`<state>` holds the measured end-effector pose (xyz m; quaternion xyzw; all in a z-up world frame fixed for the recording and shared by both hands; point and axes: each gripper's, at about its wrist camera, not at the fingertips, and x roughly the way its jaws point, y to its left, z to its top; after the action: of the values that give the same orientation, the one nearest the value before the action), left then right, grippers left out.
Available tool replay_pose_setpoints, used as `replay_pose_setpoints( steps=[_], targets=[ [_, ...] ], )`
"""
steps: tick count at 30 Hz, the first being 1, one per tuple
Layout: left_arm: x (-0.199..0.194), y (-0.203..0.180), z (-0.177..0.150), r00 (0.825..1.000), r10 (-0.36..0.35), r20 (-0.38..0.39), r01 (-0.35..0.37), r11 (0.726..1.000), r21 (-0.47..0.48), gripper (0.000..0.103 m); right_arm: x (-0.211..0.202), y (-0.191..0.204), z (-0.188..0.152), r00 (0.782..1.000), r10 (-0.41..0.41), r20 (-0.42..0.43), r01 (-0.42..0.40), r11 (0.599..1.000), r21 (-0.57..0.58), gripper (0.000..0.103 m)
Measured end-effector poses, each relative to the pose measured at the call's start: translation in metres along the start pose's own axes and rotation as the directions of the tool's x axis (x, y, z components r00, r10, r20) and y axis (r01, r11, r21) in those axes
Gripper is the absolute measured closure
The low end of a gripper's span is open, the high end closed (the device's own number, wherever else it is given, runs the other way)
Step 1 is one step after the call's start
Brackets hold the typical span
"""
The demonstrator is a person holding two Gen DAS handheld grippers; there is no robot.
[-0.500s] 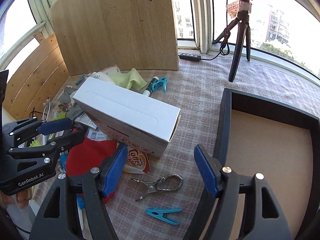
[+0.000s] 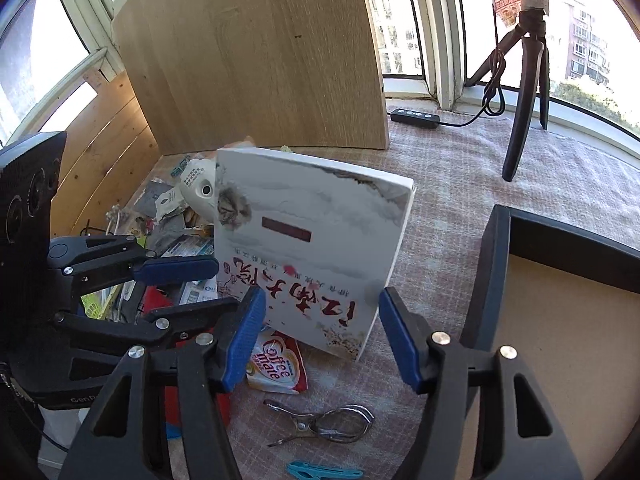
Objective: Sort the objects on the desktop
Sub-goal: 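Grasp the white box with red calligraphy using the right gripper, then carry the white box into the black tray and open the right gripper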
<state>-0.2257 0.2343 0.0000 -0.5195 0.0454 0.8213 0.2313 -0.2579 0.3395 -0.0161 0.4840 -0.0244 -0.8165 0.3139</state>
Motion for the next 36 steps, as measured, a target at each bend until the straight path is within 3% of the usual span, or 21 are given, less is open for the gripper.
replay_pose_setpoints(
  steps=[2,5,7,9,13,18,22,26,36],
  targets=[
    [0.005,-0.004,0.004,0.999,0.037,-0.009,-0.037,0.999,0.022,0.071,0.004,0.002,0.003,1.0,0.0,-0.008,0.0,1.0,-0.014,0.051],
    [0.008,0.014,0.008,0.999,0.037,-0.009,-0.037,0.998,-0.052,0.065,0.003,-0.004,0.018,0.996,-0.091,-0.005,0.091,0.996,-0.02,0.05],
    [0.008,0.03,0.012,0.998,0.055,0.001,-0.055,0.991,-0.124,0.049,0.0,-0.017,0.031,0.998,-0.052,-0.028,0.053,0.997,0.049,0.05],
    [0.004,0.045,0.016,0.999,0.036,0.01,-0.034,0.979,-0.2,0.042,0.005,-0.028,0.044,0.996,-0.036,-0.077,0.044,0.994,0.105,0.049],
    [0.019,0.067,0.021,0.998,0.037,-0.043,-0.048,0.96,-0.275,0.042,0.017,-0.041,0.06,0.988,-0.022,-0.156,0.05,0.983,0.177,0.048],
    [0.037,0.069,0.023,0.997,-0.008,-0.08,-0.016,0.959,-0.283,0.042,0.034,-0.048,0.065,0.981,-0.039,-0.192,0.08,0.975,0.21,0.047],
    [0.04,0.06,0.027,0.997,-0.015,-0.081,-0.007,0.963,-0.268,0.043,0.049,-0.058,0.066,0.977,0.026,-0.211,0.031,0.964,0.265,0.047],
    [0.04,0.058,0.029,0.996,-0.007,-0.084,-0.015,0.966,-0.259,0.043,0.052,-0.05,0.064,0.982,-0.01,-0.19,0.051,0.977,0.208,0.043],
    [0.018,0.04,0.031,0.999,0.005,-0.042,-0.015,0.97,-0.243,0.043,0.024,-0.044,0.062,0.99,0.01,-0.142,0.021,0.976,0.216,0.041]
  ],
)
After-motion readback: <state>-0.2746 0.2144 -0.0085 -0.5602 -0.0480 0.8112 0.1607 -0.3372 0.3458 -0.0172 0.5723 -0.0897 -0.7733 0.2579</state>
